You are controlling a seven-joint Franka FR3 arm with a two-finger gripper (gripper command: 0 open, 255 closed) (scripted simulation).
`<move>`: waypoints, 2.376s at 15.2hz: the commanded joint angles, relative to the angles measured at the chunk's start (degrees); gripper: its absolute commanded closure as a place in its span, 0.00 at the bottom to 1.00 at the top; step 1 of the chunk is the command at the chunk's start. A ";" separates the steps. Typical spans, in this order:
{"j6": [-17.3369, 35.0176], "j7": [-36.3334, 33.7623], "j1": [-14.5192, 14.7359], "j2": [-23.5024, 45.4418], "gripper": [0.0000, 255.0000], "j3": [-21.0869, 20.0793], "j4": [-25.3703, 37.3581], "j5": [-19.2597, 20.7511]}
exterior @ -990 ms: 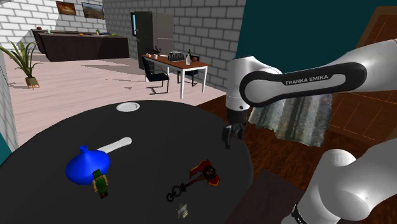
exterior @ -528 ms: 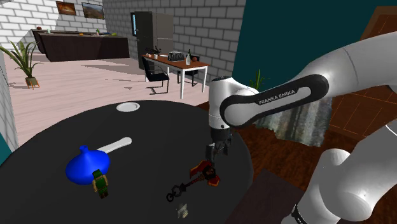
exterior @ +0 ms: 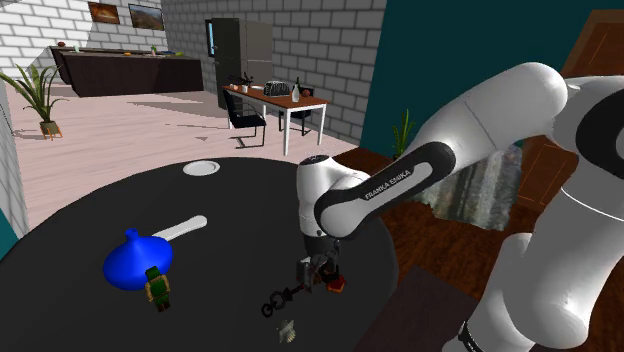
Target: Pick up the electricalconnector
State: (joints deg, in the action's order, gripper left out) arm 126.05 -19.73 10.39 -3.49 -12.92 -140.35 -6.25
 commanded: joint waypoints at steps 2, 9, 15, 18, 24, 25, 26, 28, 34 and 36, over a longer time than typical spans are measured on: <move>3.59 -2.67 1.18 6.96 0.00 -1.34 2.76 0.57; 9.20 -8.26 4.73 22.63 0.00 -2.41 11.22 3.11; 12.48 -9.56 6.15 28.94 0.00 -1.84 13.87 4.37; 14.26 -9.71 6.47 31.12 0.00 -1.44 14.24 4.89; 14.57 -9.74 6.53 31.48 1.00 -1.37 14.29 4.97; 14.56 -9.75 6.54 31.49 1.00 -1.37 14.31 4.97; 14.55 -9.76 6.55 31.52 1.00 -1.37 14.35 4.98; 14.57 -9.77 6.55 31.51 1.00 -1.37 14.33 4.97; 12.23 -9.55 6.10 28.64 1.00 -1.91 13.83 4.31; 11.00 -9.44 5.90 27.22 1.00 -2.16 13.65 3.96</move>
State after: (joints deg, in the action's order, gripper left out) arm 137.66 -29.17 16.36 24.53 -14.91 -126.50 -2.08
